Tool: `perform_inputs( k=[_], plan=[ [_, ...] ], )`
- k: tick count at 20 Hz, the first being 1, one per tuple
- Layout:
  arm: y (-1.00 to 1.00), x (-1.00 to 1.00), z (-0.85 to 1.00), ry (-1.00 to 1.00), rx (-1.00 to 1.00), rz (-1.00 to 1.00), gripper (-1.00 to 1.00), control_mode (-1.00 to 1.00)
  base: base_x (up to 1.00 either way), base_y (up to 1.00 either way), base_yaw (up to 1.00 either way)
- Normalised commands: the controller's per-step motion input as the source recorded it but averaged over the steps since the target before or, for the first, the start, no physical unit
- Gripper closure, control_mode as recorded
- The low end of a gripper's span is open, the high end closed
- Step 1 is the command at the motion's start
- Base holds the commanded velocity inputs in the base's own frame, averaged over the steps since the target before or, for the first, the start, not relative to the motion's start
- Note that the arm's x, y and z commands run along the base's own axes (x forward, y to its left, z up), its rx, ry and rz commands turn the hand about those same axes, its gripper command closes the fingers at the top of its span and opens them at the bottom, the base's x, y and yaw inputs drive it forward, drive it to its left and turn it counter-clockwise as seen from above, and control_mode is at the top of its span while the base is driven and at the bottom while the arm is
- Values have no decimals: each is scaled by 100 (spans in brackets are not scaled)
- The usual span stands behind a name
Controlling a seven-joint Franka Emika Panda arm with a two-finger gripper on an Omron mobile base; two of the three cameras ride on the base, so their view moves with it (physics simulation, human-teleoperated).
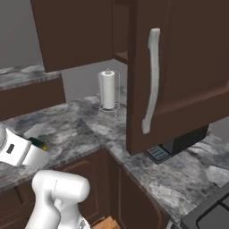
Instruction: Locate and retrieve the dish brush and sponge from the cabinet. Place them next to the sink.
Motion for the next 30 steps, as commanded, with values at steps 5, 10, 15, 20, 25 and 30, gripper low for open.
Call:
perform_inputs(
  k=[5, 10, 15, 20, 25, 30],
  plan=[
    [0, 0, 0, 0, 0, 0, 100, 100, -100, 27, 12],
    [0, 0, 0, 0, 0, 0, 100, 100, -59, 58, 28],
    [0, 0, 0, 0, 0, 0, 100, 100, -10, 18, 49],
    [0, 0, 0, 0, 0, 0, 100, 100, -5, 15, 50],
    [0, 0, 0, 0, 0, 0, 100, 100, -4, 38, 45],
    [0, 0, 0, 0, 0, 0, 100, 100, 3, 63, 31]
  ],
)
